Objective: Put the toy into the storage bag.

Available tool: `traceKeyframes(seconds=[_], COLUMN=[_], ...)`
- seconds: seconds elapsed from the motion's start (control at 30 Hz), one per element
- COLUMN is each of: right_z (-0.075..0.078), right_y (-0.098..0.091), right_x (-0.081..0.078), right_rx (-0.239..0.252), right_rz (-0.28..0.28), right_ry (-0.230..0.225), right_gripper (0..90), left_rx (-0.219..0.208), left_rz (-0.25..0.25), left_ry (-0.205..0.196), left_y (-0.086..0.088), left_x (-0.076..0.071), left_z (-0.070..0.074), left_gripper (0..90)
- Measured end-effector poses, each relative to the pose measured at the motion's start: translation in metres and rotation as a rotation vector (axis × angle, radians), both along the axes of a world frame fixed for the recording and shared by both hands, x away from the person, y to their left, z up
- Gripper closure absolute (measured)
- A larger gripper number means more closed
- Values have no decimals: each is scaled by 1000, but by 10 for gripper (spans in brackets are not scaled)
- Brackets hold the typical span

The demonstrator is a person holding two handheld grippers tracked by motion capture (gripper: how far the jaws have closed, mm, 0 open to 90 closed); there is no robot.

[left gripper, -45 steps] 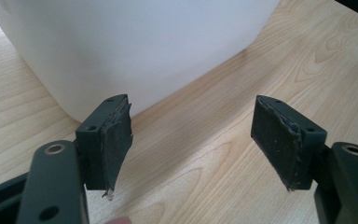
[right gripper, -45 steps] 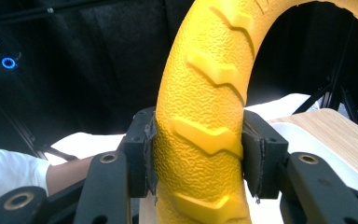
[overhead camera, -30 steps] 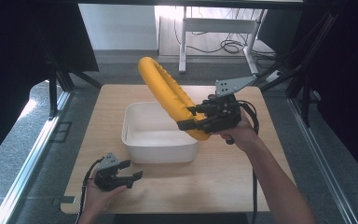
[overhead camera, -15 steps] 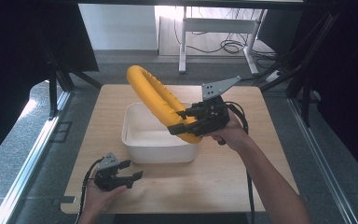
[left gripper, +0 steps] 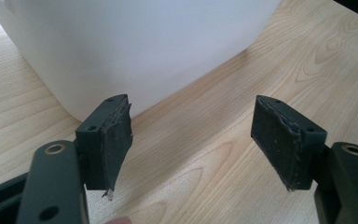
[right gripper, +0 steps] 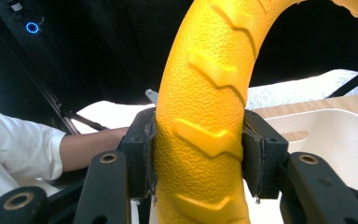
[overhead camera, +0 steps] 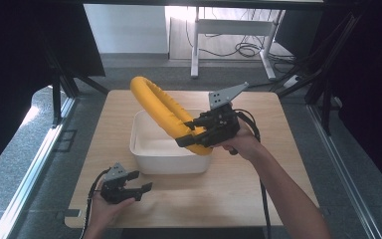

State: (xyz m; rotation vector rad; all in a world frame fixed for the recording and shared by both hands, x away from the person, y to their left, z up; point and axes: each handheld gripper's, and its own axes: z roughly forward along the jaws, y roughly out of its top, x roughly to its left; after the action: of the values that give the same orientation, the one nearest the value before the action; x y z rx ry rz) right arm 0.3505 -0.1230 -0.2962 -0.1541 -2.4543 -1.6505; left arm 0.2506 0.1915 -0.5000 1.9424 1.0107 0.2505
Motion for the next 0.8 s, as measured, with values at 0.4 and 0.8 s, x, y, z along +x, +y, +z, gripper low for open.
traceKeyframes(seconds=[0.4, 0.8], right_z=[-9, -20], right_y=[7, 15], right_x=[4, 11], right_rx=[-30, -61], right_rz=[26, 22], right_ry=[13, 17], right_gripper=[518, 516], left_rx=[1, 2], left_rz=[2, 1], left_ry=[-2, -2], left_y=[0, 0], left_x=[0, 0], left_z=[0, 0], left_gripper=[289, 289])
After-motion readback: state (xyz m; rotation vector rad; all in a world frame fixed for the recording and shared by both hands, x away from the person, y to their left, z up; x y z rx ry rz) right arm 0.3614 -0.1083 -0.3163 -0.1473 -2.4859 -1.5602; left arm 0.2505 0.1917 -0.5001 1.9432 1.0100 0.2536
